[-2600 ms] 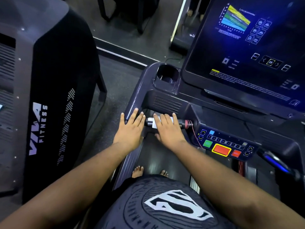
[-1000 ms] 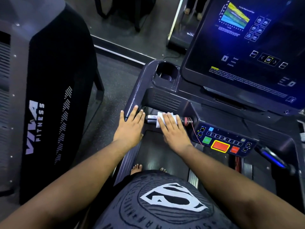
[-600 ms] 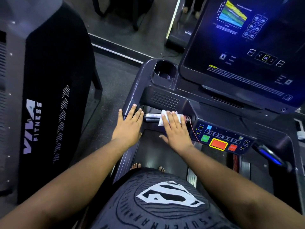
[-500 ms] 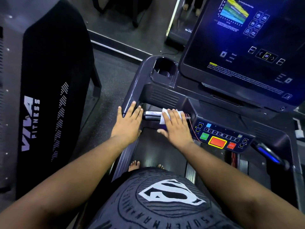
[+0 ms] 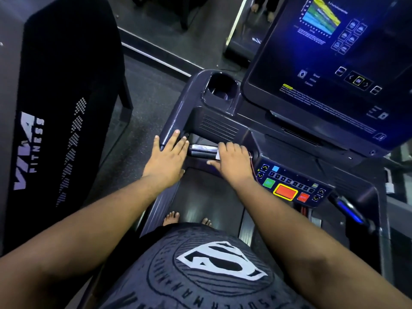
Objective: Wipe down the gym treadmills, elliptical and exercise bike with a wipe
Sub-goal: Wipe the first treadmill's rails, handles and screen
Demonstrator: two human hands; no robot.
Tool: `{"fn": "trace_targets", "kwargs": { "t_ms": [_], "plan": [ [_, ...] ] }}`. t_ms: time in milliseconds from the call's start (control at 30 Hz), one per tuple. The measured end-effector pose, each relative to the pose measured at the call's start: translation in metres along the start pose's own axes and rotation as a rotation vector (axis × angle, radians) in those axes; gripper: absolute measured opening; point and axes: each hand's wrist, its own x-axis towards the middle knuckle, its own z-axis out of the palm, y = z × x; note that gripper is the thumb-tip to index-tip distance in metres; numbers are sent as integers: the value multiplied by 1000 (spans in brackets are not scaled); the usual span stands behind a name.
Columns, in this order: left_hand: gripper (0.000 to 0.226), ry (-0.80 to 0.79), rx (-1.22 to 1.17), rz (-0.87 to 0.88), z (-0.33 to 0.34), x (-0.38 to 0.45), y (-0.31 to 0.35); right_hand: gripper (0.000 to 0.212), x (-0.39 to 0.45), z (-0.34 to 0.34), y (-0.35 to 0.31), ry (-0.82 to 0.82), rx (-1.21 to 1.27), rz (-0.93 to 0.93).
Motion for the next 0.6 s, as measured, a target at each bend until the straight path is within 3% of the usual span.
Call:
{"fn": "trace_targets", "kwargs": {
  "t_ms": [133, 200, 300, 367, 500, 600],
  "plan": [
    [89, -2, 1, -3, -1, -1, 0, 78, 28, -26, -8, -177, 66, -82],
    [88, -2, 0, 2, -1, -1, 0, 81, 15, -17, -19, -118, 10, -99],
    [89, 6, -6, 0, -1, -1, -1, 60, -12, 7, -37, 127, -47, -169],
    [89, 9, -13, -5, 0, -1, -1, 56, -6, 7, -40, 192, -19, -205],
    [89, 27, -40, -6, 3, 1, -1, 60, 25, -22, -43, -19, 74, -284],
    [89, 48, -55, -6, 2, 1, -3, 59, 28, -30, -39, -54, 150, -290]
  ]
}}
